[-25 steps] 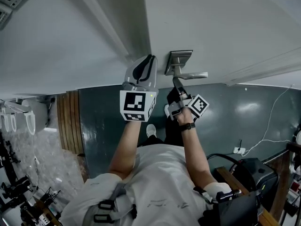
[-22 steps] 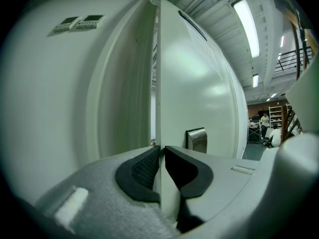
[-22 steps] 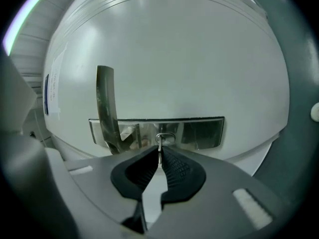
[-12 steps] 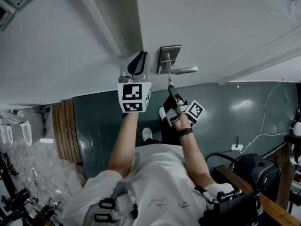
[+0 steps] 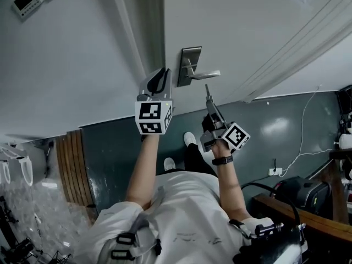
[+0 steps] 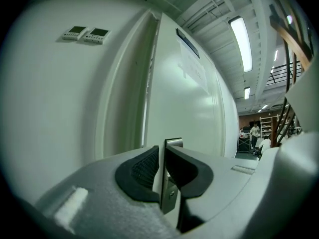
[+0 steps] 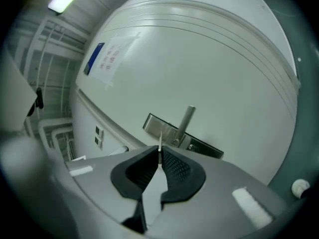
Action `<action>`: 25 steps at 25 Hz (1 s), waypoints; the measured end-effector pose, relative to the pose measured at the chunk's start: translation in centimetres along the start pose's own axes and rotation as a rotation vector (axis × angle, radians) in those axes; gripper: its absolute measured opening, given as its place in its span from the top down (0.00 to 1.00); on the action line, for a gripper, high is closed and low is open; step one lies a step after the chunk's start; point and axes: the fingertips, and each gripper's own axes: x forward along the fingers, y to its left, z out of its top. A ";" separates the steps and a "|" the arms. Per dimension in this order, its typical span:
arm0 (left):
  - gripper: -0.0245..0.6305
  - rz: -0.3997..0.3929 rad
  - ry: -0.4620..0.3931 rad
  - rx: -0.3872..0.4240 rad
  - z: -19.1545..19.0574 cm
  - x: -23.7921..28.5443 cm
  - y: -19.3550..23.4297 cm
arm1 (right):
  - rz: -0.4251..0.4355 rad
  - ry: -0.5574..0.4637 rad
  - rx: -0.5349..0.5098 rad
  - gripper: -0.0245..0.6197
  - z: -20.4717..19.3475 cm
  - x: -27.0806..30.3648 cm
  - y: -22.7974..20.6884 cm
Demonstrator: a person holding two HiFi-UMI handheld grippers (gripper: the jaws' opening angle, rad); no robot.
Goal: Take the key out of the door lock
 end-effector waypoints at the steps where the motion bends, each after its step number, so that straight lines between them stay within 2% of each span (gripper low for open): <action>1: 0.90 -0.009 -0.006 -0.008 0.1 -0.7 -0.4 | 0.011 -0.003 -0.066 0.92 0.4 -0.1 1.5; 7: 0.92 -0.046 -0.033 -0.025 0.4 -3.1 -2.8 | -0.001 -0.022 -0.448 0.92 2.6 0.9 7.7; 13: 0.96 -0.001 -0.060 0.013 1.7 -4.2 -3.4 | 0.030 -0.051 -0.733 0.92 4.7 3.9 12.7; 17: 0.96 0.026 -0.069 0.022 2.5 -4.3 -4.4 | -0.016 -0.008 -0.889 0.92 5.0 4.9 13.3; 19: 0.96 0.035 -0.093 0.036 3.1 -3.6 -4.6 | -0.019 -0.007 -0.924 0.92 5.5 5.4 13.2; 25: 0.96 0.044 -0.093 0.051 3.1 -2.4 -5.3 | -0.022 -0.005 -0.911 0.92 6.4 5.6 12.5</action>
